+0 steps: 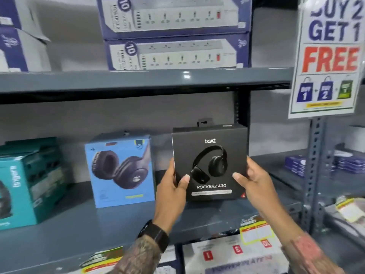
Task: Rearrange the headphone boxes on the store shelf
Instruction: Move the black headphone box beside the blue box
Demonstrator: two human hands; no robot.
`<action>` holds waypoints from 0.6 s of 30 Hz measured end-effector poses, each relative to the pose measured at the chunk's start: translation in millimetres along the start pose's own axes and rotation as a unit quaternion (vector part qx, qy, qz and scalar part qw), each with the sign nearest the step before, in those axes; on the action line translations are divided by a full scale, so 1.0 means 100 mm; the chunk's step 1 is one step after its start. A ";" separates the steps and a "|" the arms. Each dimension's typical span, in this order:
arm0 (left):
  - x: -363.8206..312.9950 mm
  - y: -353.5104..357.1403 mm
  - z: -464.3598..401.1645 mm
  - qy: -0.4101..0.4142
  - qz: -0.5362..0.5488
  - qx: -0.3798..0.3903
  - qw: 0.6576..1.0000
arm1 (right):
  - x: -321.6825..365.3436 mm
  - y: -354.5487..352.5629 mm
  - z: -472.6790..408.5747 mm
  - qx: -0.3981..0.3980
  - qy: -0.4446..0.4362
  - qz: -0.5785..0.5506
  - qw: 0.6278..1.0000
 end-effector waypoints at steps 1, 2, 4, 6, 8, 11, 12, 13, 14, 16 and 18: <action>0.04 0.11 -0.09 -0.016 -0.001 0.004 1.000 | -0.08 -0.05 -0.10 -0.001 0.010 0.001 1.000; 0.06 0.22 -0.18 -0.030 0.001 0.007 1.000 | -0.15 -0.11 -0.21 -0.001 0.024 0.000 1.000; 0.11 0.38 -0.32 -0.052 0.008 0.002 0.999 | -0.27 -0.19 -0.39 0.010 0.045 -0.008 0.999; 0.16 0.47 -0.43 -0.068 0.014 -0.001 0.998 | -0.35 -0.22 -0.54 0.015 0.063 -0.004 0.998; 0.21 0.50 -0.51 -0.075 0.010 -0.007 0.997 | -0.40 -0.22 -0.65 0.011 0.080 0.004 0.997; 0.28 0.54 -0.52 -0.082 0.011 -0.007 0.997 | -0.51 -0.19 -0.70 0.018 0.106 0.010 0.994; 0.30 0.55 -0.50 -0.082 0.018 -0.003 0.997 | -0.56 -0.18 -0.69 0.022 0.107 0.015 0.994; 0.32 0.55 -0.48 -0.080 0.025 0.005 0.996 | -0.59 -0.18 -0.67 0.026 0.101 0.022 0.994; 0.33 0.55 -0.47 -0.078 0.046 0.012 0.996 | -0.62 -0.19 -0.65 0.029 0.093 0.017 0.995; 0.31 0.52 -0.53 -0.105 0.148 0.001 0.983 | -0.62 -0.24 -0.68 0.025 0.090 -0.049 0.994; 0.26 0.45 -0.65 -0.165 0.230 -0.045 0.958 | -0.58 -0.30 -0.80 0.004 0.125 -0.149 0.981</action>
Point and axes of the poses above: each hand's wrist, its own z-axis away from the middle knuckle, its own y-axis out of the palm, x = y × z, the point moved 1 cm from there along -z, towards the middle knuckle, and after that the axes turned 8 degrees about x, right-handed, at the moved point
